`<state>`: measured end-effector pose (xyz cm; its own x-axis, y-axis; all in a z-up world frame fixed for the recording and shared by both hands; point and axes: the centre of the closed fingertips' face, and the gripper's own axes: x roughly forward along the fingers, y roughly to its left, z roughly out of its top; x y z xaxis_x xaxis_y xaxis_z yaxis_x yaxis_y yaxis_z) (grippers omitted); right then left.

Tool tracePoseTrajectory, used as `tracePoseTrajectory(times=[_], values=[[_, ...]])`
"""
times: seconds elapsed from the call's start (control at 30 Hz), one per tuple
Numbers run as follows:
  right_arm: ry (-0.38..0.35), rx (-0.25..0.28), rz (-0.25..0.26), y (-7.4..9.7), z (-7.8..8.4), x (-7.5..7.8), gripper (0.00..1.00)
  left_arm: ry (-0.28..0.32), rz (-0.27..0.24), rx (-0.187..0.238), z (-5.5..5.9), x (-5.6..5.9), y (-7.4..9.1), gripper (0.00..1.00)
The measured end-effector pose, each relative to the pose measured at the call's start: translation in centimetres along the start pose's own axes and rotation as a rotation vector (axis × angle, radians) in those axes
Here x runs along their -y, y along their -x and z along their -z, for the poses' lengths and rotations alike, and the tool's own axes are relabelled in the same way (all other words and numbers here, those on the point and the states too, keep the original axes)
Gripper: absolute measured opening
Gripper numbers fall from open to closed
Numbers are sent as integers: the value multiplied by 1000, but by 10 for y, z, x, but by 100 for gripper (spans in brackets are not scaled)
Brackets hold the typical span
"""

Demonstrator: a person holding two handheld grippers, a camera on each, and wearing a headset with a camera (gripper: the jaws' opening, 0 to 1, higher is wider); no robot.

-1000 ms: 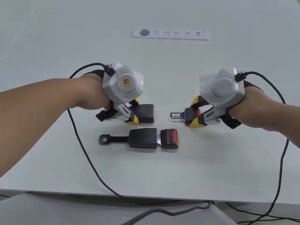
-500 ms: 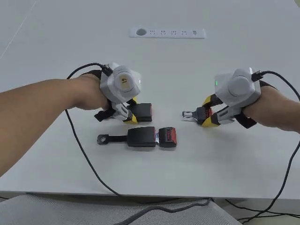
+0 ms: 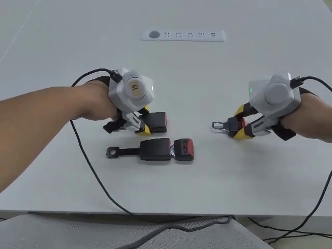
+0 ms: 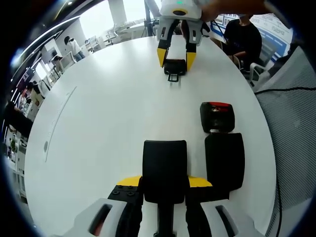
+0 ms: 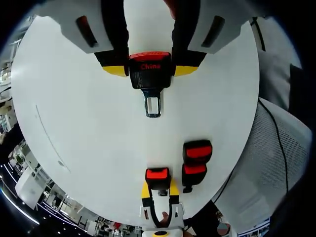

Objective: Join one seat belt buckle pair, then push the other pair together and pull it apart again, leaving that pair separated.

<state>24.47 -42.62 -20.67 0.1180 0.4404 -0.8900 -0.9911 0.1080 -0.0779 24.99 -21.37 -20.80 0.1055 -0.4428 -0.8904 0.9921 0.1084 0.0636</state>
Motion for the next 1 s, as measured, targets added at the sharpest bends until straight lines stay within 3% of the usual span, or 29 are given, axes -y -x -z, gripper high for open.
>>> tracePoseTrajectory(times=[0.2,0.53,0.87,1.0], values=[[4,-22,10,-5,3,0,33,-2,1,4,0,0,-1,33],[-18,-6,33,-5,0,1,37,30,-3,29,-1,1,0,34],[-73,64,92,9,-12,4,40,73,-16,55,0,0,2,34],[-91,84,116,13,-13,4,41,66,-27,53,0,-1,3,42]])
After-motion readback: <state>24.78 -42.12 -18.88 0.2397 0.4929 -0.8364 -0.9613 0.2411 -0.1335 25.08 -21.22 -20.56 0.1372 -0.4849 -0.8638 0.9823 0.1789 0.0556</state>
